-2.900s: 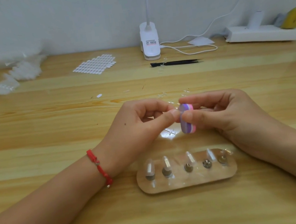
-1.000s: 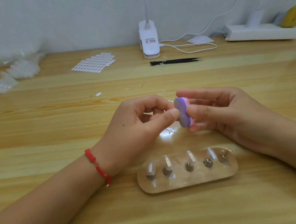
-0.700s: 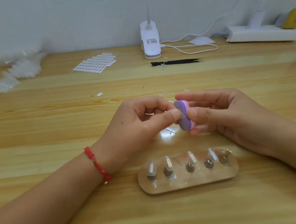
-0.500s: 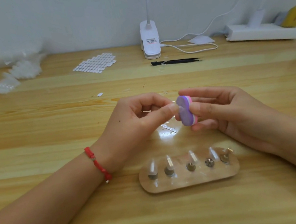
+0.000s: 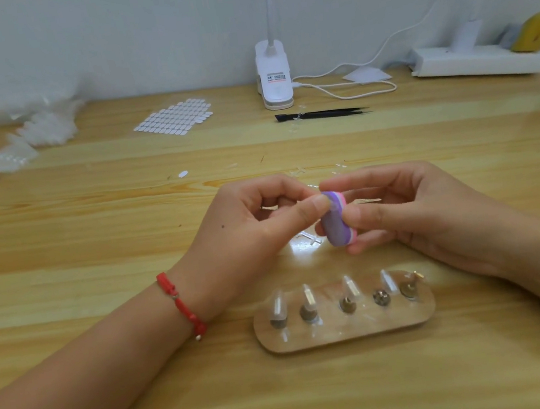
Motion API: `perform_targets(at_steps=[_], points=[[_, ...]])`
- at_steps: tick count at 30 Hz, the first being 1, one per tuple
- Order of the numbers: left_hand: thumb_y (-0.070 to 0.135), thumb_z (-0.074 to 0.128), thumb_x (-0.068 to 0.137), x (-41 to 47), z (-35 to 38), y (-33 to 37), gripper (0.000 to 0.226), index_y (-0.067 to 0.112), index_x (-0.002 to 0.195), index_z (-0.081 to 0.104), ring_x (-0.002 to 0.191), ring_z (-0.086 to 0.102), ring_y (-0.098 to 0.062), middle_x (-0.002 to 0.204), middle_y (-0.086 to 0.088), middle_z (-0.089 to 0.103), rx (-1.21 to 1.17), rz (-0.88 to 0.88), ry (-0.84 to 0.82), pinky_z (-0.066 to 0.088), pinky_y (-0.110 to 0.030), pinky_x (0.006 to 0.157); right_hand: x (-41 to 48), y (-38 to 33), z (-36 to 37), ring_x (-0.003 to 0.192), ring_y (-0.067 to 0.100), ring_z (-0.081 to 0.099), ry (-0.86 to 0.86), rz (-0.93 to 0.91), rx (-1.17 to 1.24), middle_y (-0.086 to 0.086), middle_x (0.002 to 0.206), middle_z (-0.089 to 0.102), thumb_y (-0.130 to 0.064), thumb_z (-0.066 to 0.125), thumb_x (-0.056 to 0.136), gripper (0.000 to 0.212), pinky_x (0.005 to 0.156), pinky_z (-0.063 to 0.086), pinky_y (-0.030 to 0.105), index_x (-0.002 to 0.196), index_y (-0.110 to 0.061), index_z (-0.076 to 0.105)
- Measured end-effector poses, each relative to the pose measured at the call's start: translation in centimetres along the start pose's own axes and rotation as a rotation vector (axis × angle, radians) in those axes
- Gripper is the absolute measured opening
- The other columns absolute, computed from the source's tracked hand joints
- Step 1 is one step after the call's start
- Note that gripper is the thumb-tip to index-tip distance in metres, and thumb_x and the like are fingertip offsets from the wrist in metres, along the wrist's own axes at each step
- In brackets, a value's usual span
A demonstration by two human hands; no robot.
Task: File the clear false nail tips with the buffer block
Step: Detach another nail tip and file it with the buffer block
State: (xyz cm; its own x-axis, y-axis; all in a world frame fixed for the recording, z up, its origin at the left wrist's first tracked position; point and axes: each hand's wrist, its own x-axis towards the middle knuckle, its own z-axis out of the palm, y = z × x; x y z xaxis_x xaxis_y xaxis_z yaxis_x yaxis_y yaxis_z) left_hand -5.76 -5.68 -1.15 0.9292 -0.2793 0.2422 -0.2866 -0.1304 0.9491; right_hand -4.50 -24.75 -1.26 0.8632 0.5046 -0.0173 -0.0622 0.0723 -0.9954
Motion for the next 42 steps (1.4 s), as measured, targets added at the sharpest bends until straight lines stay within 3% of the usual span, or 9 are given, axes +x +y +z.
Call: perform_targets(at_steps=[3,7,12,15,20,26,30,35,42], points=[[0.030,0.064,0.070,0.11,-0.03,-0.05,0.019,0.012,0.071,0.069,0.050,0.036,-0.005,0.060,-0.019,0.039,-0.002,0.001,0.048,0.032,-0.008,0.051,0.08,0.05,-0.15,0.083,0.017,0.073,0.028,-0.007,0.055,0.008,0.092,0.076,-0.015,0.079,0.065,0.033,0.063,0.057,0.021,0.096,-0.021,0.079],[0.019,0.066,0.077,0.04,0.15,0.08,0.014,0.005,0.074,0.067,0.048,0.032,-0.006,0.061,-0.032,0.039,0.000,-0.008,-0.002,0.032,-0.004,0.049,0.03,0.02,-0.23,0.079,0.015,0.073,0.039,-0.012,0.091,0.006,0.091,0.076,-0.015,0.077,0.062,0.034,0.062,0.057,0.021,0.095,-0.021,0.079],[0.013,0.067,0.080,0.21,-0.11,-0.23,0.011,0.010,0.069,0.065,0.044,0.034,-0.001,0.053,-0.001,0.036,0.002,-0.003,0.115,0.031,-0.004,0.049,0.09,0.05,-0.09,0.085,0.021,0.074,0.019,-0.008,0.045,0.009,0.091,0.076,-0.012,0.081,0.061,0.035,0.062,0.057,0.022,0.094,-0.022,0.079],[0.023,0.066,0.074,0.09,0.05,0.03,0.015,0.009,0.070,0.066,0.048,0.031,-0.005,0.057,-0.018,0.033,0.021,0.002,0.018,0.030,-0.008,0.049,0.06,0.13,-0.17,0.079,0.015,0.073,0.054,-0.021,0.094,0.006,0.089,0.076,-0.016,0.074,0.061,0.033,0.062,0.057,0.021,0.094,-0.022,0.079],[0.012,0.066,0.081,0.24,-0.09,-0.14,0.012,0.009,0.069,0.064,0.045,0.032,-0.001,0.058,-0.006,0.035,-0.018,0.001,0.131,0.032,-0.004,0.049,0.08,0.10,-0.08,0.087,0.026,0.073,0.014,-0.011,0.015,0.010,0.091,0.074,-0.012,0.081,0.061,0.034,0.062,0.058,0.024,0.095,-0.020,0.079],[0.010,0.065,0.081,-0.01,0.02,0.17,0.012,0.009,0.069,0.063,0.044,0.029,-0.003,0.063,-0.031,0.037,0.001,-0.012,0.006,0.030,-0.005,0.046,0.04,0.15,-0.08,0.081,0.021,0.073,0.031,-0.020,0.041,0.008,0.089,0.074,-0.019,0.077,0.058,0.035,0.062,0.057,0.023,0.093,-0.021,0.079],[0.006,0.065,0.083,0.22,-0.20,-0.06,0.016,0.011,0.068,0.062,0.042,0.036,-0.001,0.060,-0.010,0.036,-0.004,0.000,0.097,0.031,-0.004,0.047,0.09,0.11,-0.10,0.085,0.024,0.074,0.032,-0.008,0.052,0.009,0.090,0.074,-0.017,0.076,0.059,0.035,0.060,0.057,0.022,0.093,-0.021,0.079],[0.018,0.066,0.076,0.01,0.10,0.33,0.011,0.012,0.067,0.064,0.044,0.030,-0.002,0.060,-0.022,0.033,-0.002,-0.003,0.024,0.030,-0.005,0.046,0.05,0.11,-0.11,0.082,0.021,0.073,0.035,-0.021,0.077,0.008,0.090,0.075,-0.017,0.075,0.060,0.033,0.060,0.057,0.023,0.092,-0.022,0.078],[0.018,0.075,0.074,0.15,-0.28,0.02,0.015,0.012,0.067,0.063,0.039,0.033,-0.001,0.053,0.005,0.044,-0.055,-0.016,0.010,0.028,-0.008,0.043,0.12,0.18,-0.27,0.084,0.016,0.073,0.022,-0.019,0.089,0.006,0.091,0.076,-0.016,0.072,0.068,0.027,0.062,0.057,0.021,0.094,-0.023,0.079]])
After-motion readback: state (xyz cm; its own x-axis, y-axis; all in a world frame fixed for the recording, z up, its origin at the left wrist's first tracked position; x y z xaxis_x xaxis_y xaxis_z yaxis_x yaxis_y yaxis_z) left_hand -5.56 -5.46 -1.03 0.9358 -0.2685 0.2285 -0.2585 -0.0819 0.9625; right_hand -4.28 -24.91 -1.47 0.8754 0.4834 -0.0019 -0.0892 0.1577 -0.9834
